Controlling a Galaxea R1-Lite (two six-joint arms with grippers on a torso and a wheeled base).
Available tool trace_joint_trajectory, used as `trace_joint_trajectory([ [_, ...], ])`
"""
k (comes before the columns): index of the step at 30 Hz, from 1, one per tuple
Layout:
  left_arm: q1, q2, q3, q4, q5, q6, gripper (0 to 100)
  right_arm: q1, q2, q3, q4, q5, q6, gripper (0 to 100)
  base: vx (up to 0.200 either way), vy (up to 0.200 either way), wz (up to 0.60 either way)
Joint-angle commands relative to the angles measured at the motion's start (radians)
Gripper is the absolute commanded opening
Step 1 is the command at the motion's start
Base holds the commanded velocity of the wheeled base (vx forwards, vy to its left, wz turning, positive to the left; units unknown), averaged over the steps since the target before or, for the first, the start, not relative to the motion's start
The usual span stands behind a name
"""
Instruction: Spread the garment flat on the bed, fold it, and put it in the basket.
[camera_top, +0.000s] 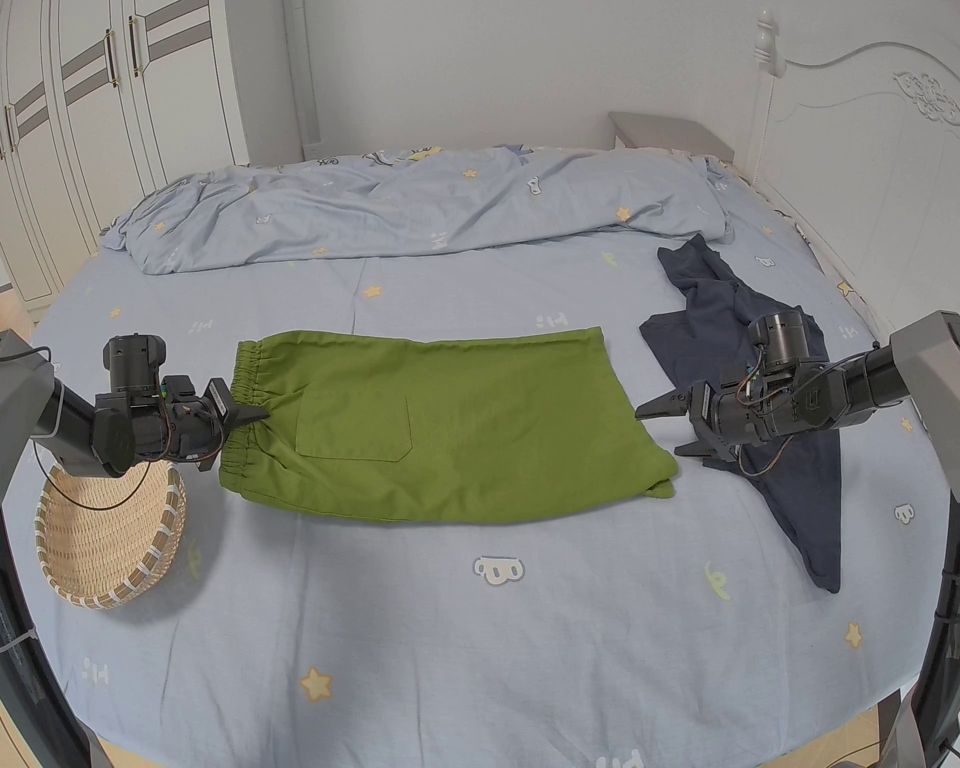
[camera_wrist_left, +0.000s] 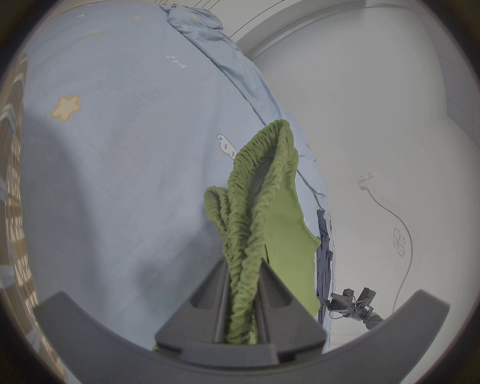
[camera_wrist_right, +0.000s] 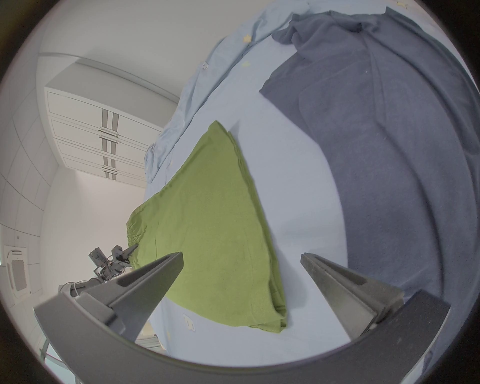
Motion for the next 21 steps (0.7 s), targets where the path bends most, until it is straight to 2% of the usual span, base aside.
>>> trace_joint_trajectory([
  [1, 0.001, 0.004, 0.000, 0.000, 0.001, 0.001, 0, 0.006, 0.029, 0.000, 0.001, 0.004, 0.002, 100, 0.000, 0.000, 0.00],
  [21, 0.004, 0.005, -0.002, 0.000, 0.001, 0.001, 0, 0.065, 0.066, -0.005, 0.049, 0.009, 0.008, 100, 0.000, 0.000, 0.00],
])
